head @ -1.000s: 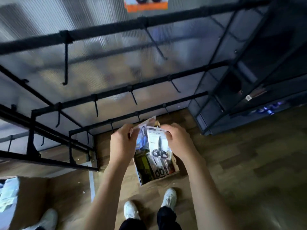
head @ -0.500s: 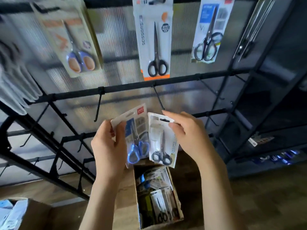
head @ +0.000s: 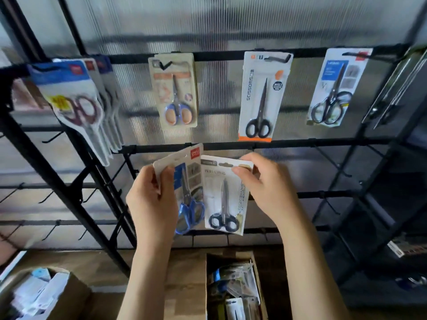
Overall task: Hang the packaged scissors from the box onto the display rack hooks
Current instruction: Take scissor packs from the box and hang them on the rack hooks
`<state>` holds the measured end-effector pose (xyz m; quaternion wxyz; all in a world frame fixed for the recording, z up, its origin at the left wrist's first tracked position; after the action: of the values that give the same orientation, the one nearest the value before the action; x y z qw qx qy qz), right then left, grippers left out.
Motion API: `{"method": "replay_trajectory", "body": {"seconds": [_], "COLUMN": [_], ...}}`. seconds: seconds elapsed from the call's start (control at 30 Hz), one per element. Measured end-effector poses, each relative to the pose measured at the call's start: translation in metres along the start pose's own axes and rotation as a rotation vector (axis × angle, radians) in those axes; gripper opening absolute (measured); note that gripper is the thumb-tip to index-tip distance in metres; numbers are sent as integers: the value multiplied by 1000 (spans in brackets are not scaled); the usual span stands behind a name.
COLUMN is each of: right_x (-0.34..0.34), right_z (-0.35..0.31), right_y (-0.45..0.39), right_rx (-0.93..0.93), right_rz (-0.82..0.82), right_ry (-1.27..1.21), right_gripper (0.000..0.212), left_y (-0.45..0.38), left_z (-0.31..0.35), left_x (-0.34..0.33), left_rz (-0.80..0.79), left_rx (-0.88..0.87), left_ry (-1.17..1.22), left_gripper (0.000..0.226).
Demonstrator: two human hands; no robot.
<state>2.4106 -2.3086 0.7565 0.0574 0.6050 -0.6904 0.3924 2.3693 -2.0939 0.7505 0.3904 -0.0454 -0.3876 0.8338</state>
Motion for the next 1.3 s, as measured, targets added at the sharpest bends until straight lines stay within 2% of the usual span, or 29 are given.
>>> {"method": "replay_trajectory", "body": {"seconds": [0.1, 0.5, 0.87, 1.1, 1.3], "right_x": [3, -9, 6, -7, -17], "right_z": [-10, -20, -7, -6, -16], "right_y": [-8, -27, -35, -44, -68], "right_rx": [24, -39, -132, -114, -81], "right_rz": [71, 119, 253, 226, 184], "right_ry": [-2, 35, -19, 5, 44], "right_gripper": [5, 7, 5, 11, 4], "left_y": [-12, -58, -72, -81, -91], "left_z": [1, -19, -28, -30, -42], "left_x": [3, -7, -29, -35, -33], "left_rz": [-4, -81, -153, -156, -145], "left_rx": [-34, -28, -22, -68, -30], "left_ry": [6, 94, 211, 188, 193], "left_gripper": [47, 37, 37, 41, 34]}}
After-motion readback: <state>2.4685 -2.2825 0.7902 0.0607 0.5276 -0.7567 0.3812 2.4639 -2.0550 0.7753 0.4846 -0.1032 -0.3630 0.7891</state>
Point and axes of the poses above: each hand's wrist, its own y-axis away from the middle knuckle, its own x-axis out of the back of the hand, z = x × y, the point moved 8 cm from there along -y, towards the middle knuckle, and after that the axes turned 6 degrees about -x, right-handed, at the moved point
